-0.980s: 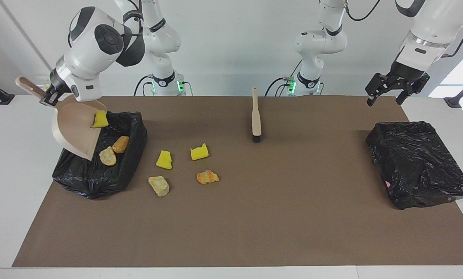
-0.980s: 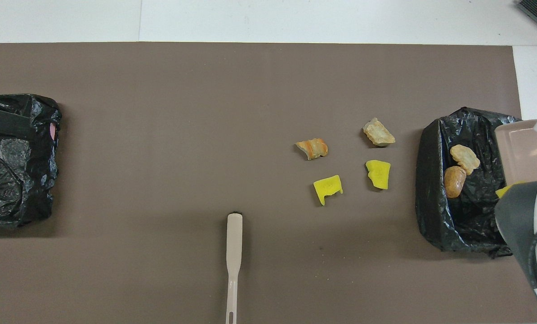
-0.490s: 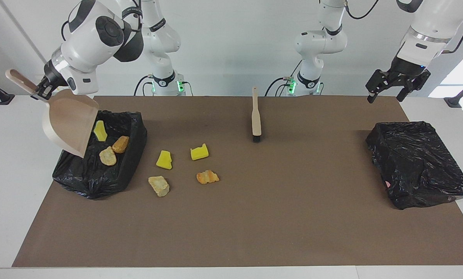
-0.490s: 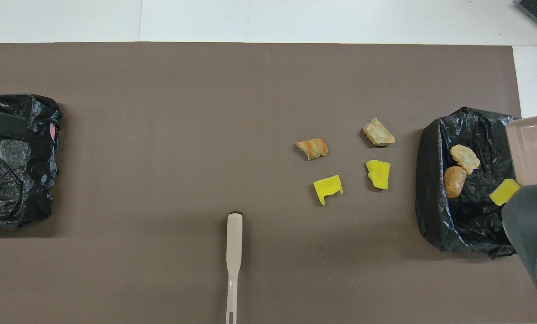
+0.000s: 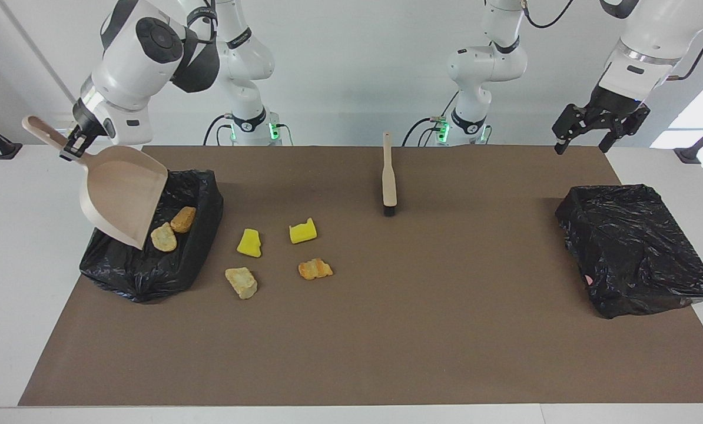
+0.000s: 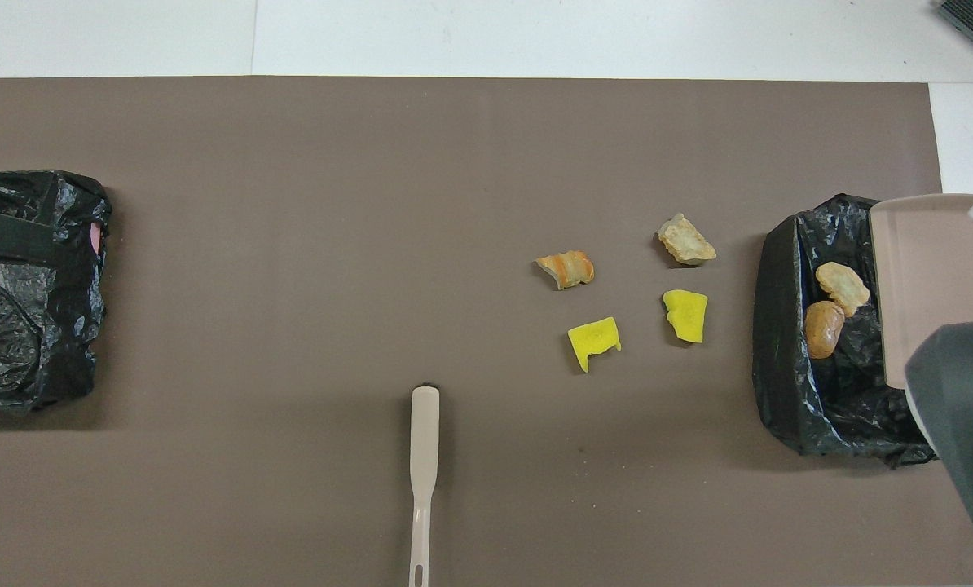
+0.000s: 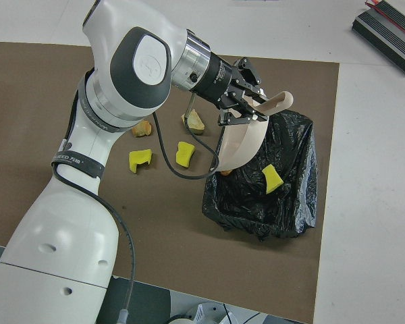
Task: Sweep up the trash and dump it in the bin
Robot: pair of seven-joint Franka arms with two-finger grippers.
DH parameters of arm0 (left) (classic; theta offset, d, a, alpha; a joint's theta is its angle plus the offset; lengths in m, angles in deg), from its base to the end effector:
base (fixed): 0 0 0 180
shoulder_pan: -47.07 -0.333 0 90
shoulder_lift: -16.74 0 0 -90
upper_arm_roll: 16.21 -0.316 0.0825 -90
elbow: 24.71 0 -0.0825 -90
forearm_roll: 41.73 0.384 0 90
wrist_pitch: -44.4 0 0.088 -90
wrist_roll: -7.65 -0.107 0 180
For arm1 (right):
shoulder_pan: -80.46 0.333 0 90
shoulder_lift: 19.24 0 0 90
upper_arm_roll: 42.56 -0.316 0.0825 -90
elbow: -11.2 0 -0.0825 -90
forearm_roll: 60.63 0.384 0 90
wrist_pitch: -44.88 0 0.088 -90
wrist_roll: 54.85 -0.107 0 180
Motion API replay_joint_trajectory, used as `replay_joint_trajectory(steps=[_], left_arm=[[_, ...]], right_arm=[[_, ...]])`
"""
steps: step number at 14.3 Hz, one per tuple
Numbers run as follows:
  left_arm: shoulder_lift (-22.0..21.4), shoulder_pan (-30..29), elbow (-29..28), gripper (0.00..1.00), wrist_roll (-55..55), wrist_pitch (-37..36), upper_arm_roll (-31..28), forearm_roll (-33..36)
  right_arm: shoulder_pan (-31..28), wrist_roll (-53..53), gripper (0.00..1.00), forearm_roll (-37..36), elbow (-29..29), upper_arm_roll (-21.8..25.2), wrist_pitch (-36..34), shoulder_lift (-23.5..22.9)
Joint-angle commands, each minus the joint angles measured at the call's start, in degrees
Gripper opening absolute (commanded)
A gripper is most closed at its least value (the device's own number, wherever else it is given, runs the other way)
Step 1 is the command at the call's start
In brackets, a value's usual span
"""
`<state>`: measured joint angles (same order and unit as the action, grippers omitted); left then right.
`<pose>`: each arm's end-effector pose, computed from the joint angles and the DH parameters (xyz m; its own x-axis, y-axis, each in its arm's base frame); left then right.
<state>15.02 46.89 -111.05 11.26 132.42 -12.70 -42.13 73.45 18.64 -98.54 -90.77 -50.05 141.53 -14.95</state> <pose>0.5408 -0.0328 0.6679 0.9983 0.0047 0.0588 0.0042 -1.0000 0.0088 0.5396 -0.0521 0.5965 0.1979 0.7724 -0.6035 0.9801 -0.1468 0.1335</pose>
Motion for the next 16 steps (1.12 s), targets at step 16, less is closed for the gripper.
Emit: replay_joint_trajectory(steps=[16], left_arm=[[-1.62, -3.17, -2.52, 1.0, -0.8, 3.38, 0.0, -0.48]], right_arm=[[13.32, -67.74, 0.0, 34.83, 0.89, -0.24, -0.5, -4.1]])
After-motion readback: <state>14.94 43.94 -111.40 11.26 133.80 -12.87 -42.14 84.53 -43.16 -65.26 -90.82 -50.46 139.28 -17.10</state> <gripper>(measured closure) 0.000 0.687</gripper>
